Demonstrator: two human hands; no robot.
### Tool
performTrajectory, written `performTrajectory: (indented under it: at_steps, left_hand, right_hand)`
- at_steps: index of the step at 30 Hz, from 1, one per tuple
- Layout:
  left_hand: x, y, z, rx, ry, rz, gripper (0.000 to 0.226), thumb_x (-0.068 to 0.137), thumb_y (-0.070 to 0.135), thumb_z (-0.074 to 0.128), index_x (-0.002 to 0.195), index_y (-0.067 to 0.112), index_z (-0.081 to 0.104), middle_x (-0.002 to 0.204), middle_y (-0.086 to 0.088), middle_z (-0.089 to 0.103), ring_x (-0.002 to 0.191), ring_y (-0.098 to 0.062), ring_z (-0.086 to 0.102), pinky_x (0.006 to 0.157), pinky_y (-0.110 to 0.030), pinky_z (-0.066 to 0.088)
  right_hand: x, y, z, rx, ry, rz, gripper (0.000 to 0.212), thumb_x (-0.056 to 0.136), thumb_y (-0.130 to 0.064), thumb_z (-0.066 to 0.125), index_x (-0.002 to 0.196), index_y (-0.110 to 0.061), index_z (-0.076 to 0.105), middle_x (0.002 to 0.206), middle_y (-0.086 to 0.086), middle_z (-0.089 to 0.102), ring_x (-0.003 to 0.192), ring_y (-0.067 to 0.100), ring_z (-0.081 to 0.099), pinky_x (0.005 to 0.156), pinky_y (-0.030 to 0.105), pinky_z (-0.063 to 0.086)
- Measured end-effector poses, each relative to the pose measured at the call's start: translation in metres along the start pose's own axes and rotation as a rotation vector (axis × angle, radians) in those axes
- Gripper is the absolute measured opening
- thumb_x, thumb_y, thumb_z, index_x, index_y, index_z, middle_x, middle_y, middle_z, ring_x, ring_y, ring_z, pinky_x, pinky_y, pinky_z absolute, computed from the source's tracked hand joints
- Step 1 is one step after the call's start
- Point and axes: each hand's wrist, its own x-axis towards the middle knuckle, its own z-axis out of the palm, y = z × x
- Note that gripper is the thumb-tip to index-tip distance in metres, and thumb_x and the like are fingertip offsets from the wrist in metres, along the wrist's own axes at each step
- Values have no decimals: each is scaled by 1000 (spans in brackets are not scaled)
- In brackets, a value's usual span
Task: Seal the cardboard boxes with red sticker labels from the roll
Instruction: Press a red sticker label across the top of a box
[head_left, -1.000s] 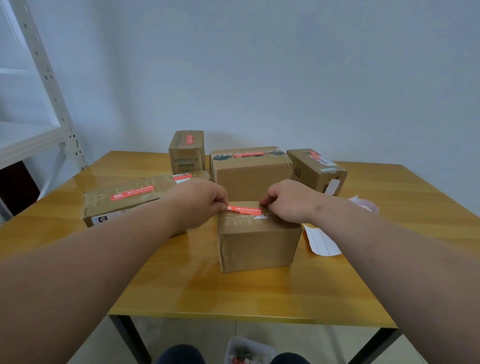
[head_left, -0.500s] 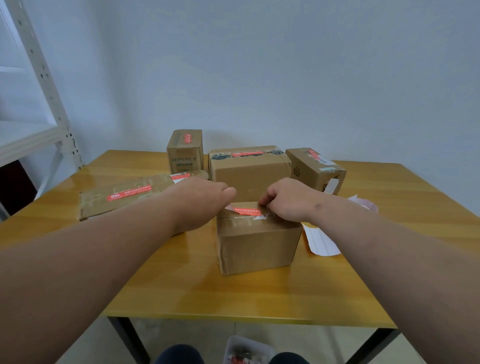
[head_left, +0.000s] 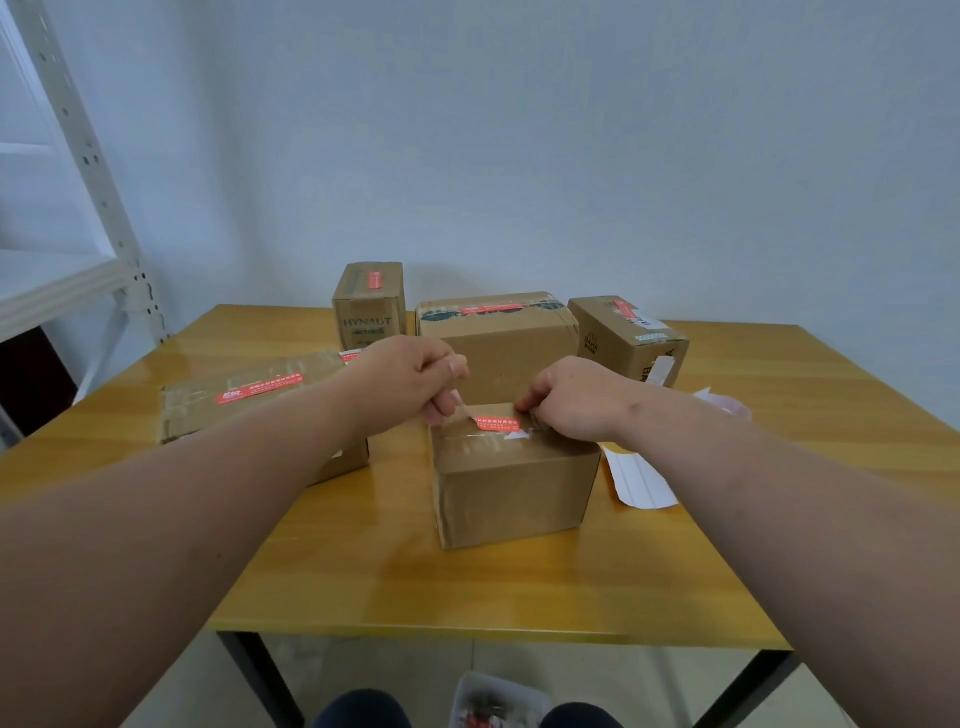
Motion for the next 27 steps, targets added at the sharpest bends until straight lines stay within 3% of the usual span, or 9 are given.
performTrajectory:
  at_steps: [7, 9, 14, 27]
  left_hand:
    - [3, 2, 1, 47, 44, -93, 20, 89, 27, 69, 80, 10, 66, 72, -1, 74, 73, -10, 70, 85, -35, 56]
    - [3, 4, 2, 50, 66, -105, 8, 84, 16, 72, 82, 13, 65, 68, -1, 74, 75, -14, 70, 84, -39, 56]
    - [1, 11, 4, -46, 89, -92, 23, 81, -3, 66, 91, 17, 60, 71, -5, 71, 69, -13, 69, 74, -37, 58]
    - [-6, 15, -2, -159, 25, -81, 25, 88, 0, 63, 105, 19, 64, 86, -8, 72, 84, -13, 72, 72, -41, 62]
  right_hand:
    - [-1, -1, 0, 0, 2, 6, 38, 96, -1, 42, 122, -14, 66, 119, 5, 64, 109, 21, 60, 91, 28, 48]
    - [-1, 0, 0, -3, 3, 0, 38, 96, -1, 42, 122, -14, 66, 120, 4, 63, 107, 19, 59, 89, 26, 47]
    - [1, 1, -1, -31, -2, -4, 35, 96, -3, 44, 120, -15, 66, 117, 2, 64, 104, 17, 58, 88, 25, 46]
    - [4, 2, -1, -47, -1, -15, 34, 96, -5, 44, 121, -13, 66, 118, 2, 64, 110, 18, 57, 96, 29, 46]
